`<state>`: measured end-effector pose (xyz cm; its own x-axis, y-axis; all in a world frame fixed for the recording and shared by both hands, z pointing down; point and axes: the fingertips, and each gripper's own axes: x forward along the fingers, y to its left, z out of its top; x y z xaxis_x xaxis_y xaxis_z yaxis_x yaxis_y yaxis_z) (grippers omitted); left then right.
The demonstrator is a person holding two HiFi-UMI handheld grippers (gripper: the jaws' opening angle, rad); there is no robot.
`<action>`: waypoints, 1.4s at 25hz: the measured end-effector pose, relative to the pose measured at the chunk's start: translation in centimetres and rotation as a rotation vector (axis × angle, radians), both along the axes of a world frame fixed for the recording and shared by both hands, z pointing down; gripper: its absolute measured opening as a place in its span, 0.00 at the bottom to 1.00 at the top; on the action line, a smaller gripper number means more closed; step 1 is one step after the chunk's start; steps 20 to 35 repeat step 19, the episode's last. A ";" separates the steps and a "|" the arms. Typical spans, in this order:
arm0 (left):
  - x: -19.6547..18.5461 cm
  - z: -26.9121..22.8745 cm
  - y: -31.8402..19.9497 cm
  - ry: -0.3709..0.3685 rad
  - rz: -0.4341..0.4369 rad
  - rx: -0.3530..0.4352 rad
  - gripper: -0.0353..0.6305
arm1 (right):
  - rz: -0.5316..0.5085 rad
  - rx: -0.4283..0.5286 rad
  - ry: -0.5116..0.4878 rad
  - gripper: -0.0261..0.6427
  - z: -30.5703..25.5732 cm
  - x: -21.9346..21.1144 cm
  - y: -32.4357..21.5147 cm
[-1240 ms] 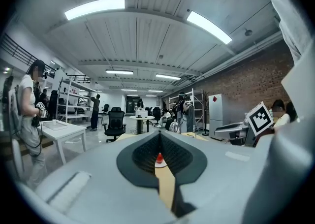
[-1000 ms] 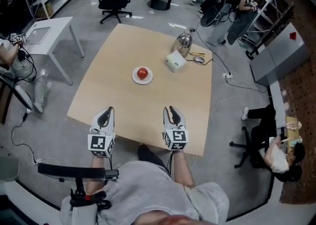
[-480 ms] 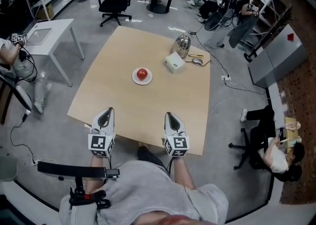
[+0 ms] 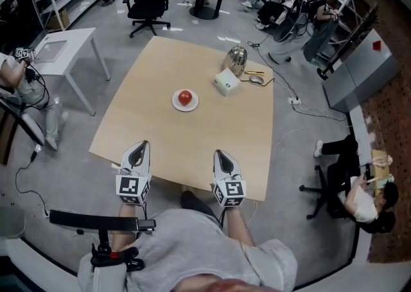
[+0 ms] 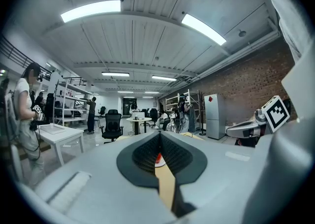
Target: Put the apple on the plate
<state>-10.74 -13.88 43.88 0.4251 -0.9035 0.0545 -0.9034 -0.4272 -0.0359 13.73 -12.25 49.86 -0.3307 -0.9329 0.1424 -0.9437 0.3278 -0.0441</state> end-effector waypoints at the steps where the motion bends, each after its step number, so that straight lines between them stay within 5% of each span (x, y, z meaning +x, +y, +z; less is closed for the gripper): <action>1: 0.0 0.0 0.0 0.000 -0.001 0.000 0.08 | 0.002 0.002 0.000 0.05 0.0 0.0 0.0; 35: 0.0 0.5 0.0 0.000 -0.003 -0.007 0.08 | 0.003 -0.014 0.000 0.05 1.0 0.4 -0.1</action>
